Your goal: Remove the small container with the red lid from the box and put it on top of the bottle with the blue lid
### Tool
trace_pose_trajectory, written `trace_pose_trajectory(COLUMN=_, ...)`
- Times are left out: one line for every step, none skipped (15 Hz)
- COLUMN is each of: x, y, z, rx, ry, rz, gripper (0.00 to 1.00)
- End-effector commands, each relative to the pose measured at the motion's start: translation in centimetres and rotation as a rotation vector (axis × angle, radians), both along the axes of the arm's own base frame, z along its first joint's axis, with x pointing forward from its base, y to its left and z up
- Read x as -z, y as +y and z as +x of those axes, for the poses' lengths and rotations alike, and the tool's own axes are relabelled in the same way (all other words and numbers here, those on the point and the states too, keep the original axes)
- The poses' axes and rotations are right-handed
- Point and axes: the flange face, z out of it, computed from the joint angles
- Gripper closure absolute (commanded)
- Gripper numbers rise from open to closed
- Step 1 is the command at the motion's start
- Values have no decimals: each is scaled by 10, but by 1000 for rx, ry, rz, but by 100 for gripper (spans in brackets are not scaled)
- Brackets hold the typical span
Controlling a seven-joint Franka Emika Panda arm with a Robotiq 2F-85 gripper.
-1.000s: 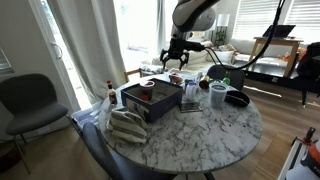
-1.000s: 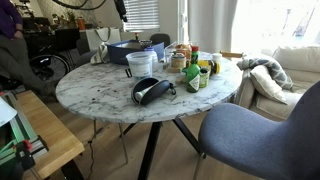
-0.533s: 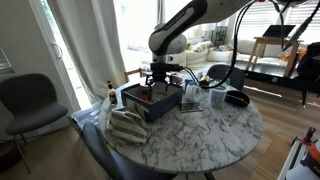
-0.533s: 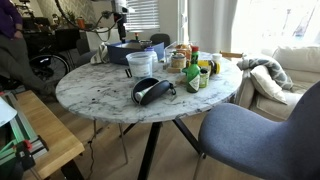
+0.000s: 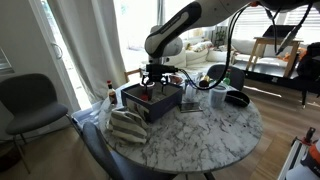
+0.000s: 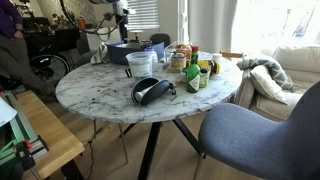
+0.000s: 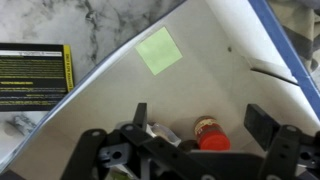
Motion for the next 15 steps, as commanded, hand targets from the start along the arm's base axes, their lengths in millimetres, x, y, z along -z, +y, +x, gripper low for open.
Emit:
trace_pose_trajectory(x=27, y=29, z=17, rx=-4, ry=-80, rz=-48, gripper=0)
trace_pose_trajectory(x=31, y=34, z=19, rx=10, ry=-104, rz=-88, gripper=0)
trace_pose_trajectory(x=36, y=37, z=22, rx=27, ry=-134, rz=-124, gripper=0)
trace_pose_trajectory(x=40, y=37, z=26, rx=55, ry=-160, rz=-160, gripper=0)
trace_pose_trajectory(x=46, y=37, z=29, rx=81, ry=-165, rz=-189, gripper=0)
trace_pose_trajectory(x=52, y=37, z=33, rx=98, ry=-167, rz=-207, gripper=0)
trace_pose_trajectory(x=56, y=36, z=35, rx=109, ry=-170, rz=-218, gripper=0)
trace_pose_trajectory(x=60, y=36, z=39, rx=107, ry=-173, rz=-215, gripper=0)
trace_pose_trajectory(x=64, y=37, z=43, rx=96, ry=-182, rz=-201, gripper=0)
trace_pose_trajectory(x=66, y=40, z=47, rx=81, ry=-187, rz=-187, gripper=0)
trace_pose_trajectory(x=68, y=42, z=51, rx=70, ry=-195, rz=-189, gripper=0)
trace_pose_trajectory(x=69, y=43, z=55, rx=61, ry=-207, rz=-190, gripper=0)
trace_pose_trajectory(x=70, y=44, z=59, rx=56, ry=-221, rz=-193, gripper=0)
trace_pose_trajectory(x=70, y=43, z=63, rx=62, ry=-231, rz=-193, gripper=0)
trace_pose_trajectory(x=71, y=43, z=67, rx=69, ry=-237, rz=-195, gripper=0)
